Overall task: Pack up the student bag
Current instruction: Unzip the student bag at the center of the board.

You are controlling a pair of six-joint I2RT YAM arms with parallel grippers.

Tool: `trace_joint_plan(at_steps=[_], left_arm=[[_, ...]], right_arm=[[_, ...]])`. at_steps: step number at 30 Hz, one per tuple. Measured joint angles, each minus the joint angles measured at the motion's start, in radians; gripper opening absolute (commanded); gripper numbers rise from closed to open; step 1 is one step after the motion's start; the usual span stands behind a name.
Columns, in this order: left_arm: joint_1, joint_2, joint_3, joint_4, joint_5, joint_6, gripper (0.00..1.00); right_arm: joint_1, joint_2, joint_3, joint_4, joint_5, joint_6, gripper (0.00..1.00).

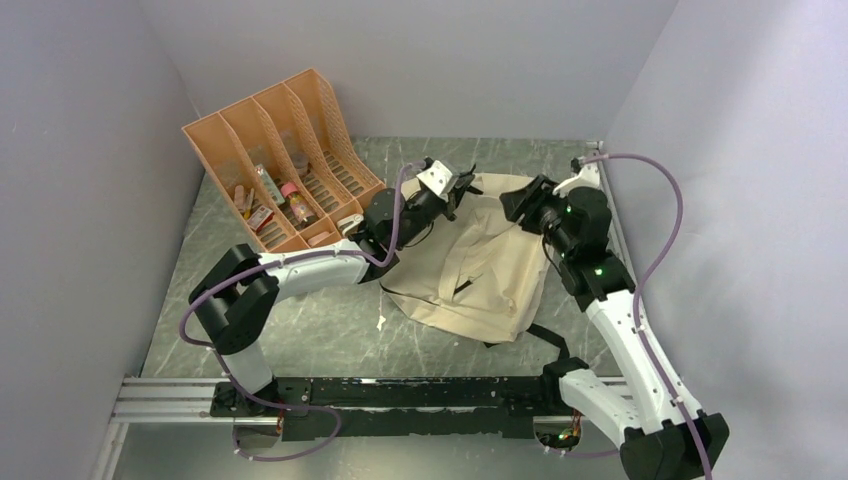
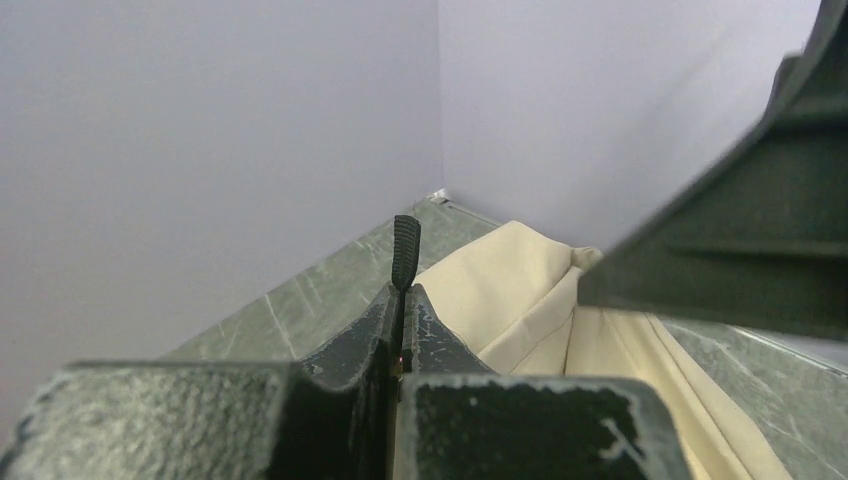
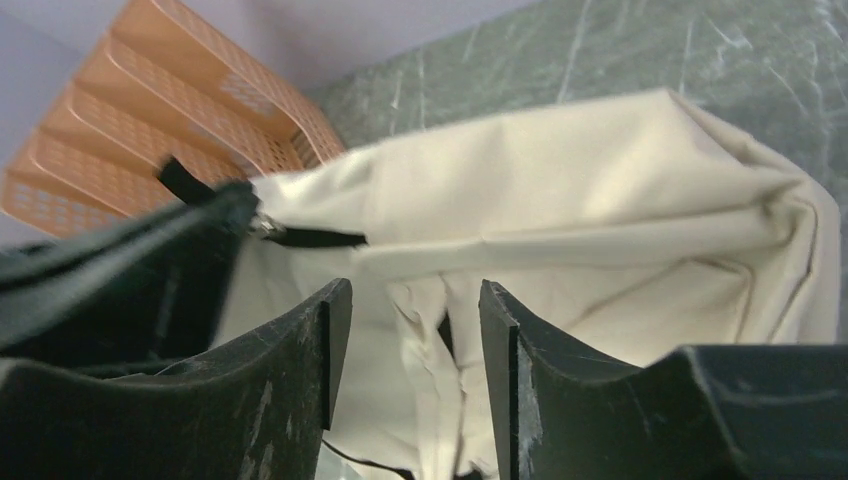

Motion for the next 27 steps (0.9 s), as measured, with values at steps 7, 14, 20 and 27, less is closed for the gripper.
trace_joint_plan(at_steps=[7, 14, 20, 27], left_arm=[[0.008, 0.0, 0.0, -0.001, 0.05, -0.042, 0.05], [0.012, 0.0, 0.0, -0.001, 0.1, -0.046, 0.05], [0.016, 0.0, 0.0, -0.013, 0.114, -0.048, 0.05], [0.017, 0.0, 0.0, -0.024, 0.114, -0.047, 0.05]], right_arm=[[0.0, -0.023, -0.053, 0.019, -0.026, -0.083, 0.57], [0.0, 0.0, -0.109, 0.227, -0.09, -0.304, 0.53], [0.0, -0.028, -0.212, 0.366, -0.216, -0.634, 0.7], [-0.003, 0.068, -0.045, 0.188, -0.465, -1.064, 0.72]])
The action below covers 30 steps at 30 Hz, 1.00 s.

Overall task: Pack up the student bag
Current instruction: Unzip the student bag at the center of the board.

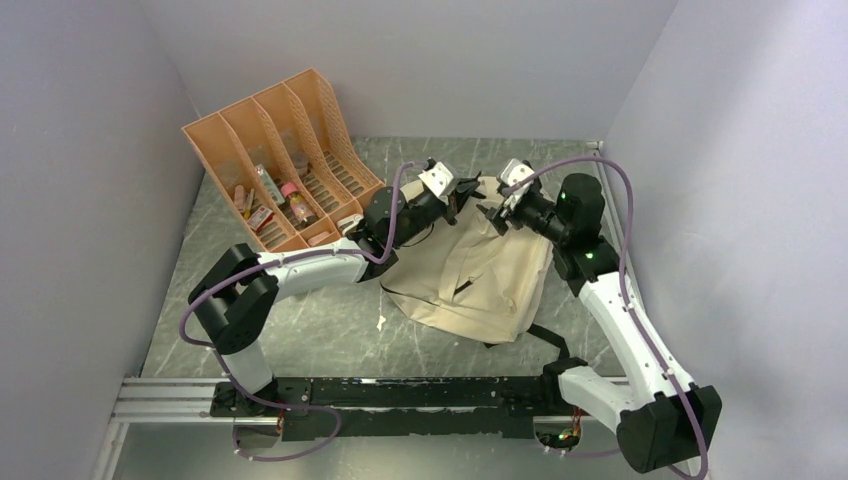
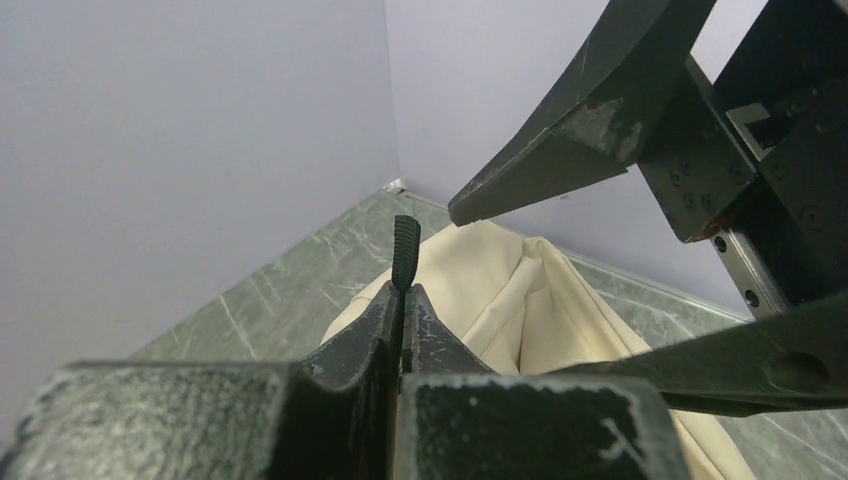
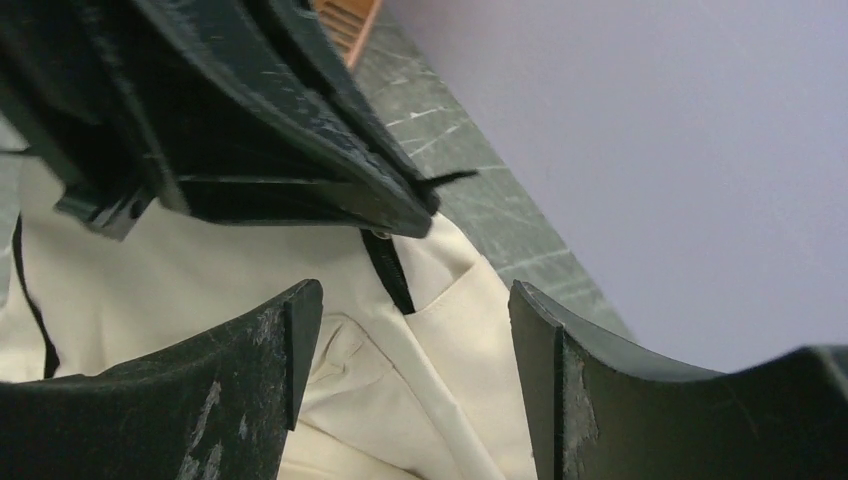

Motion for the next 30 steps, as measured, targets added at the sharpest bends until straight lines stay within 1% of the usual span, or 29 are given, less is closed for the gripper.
trace_joint_plan(at_steps=[3, 6, 9, 12, 15, 18, 23, 26, 28, 30], left_arm=[[0.0, 0.0, 0.0, -0.012, 0.0, -0.001, 0.05], [0.0, 0.0, 0.0, -0.015, 0.001, -0.005, 0.05], [0.0, 0.0, 0.0, -0.015, 0.001, -0.018, 0.05], [0.001, 0.0, 0.0, -0.015, 0.002, -0.034, 0.05], [0.001, 0.0, 0.0, -0.015, 0.003, -0.049, 0.05], [0.002, 0.0, 0.0, -0.029, 0.003, -0.057, 0.05], [0.003, 0.0, 0.0, -0.028, 0.014, -0.079, 0.05], [0.003, 0.0, 0.0, -0.027, 0.018, -0.091, 0.05], [0.003, 0.0, 0.0, -0.026, 0.019, -0.098, 0.05], [0.003, 0.0, 0.0, -0.023, 0.021, -0.103, 0.05]], right_arm=[[-0.008, 0.027, 0.05, -0.092, -0.1, -0.135, 0.72], [-0.01, 0.026, 0.039, -0.134, -0.146, -0.199, 0.71], [-0.011, 0.026, 0.01, -0.127, -0.163, -0.22, 0.69], [-0.011, 0.028, -0.058, -0.023, -0.164, -0.201, 0.67], [-0.014, 0.064, -0.111, 0.082, -0.171, -0.174, 0.66], [-0.014, 0.103, -0.13, 0.166, -0.178, -0.15, 0.65], [-0.016, 0.108, -0.175, 0.312, -0.166, -0.12, 0.63], [-0.017, 0.115, -0.18, 0.346, -0.163, -0.121, 0.62], [-0.017, 0.124, -0.182, 0.368, -0.163, -0.12, 0.57], [-0.017, 0.132, -0.192, 0.395, -0.164, -0.118, 0.44]])
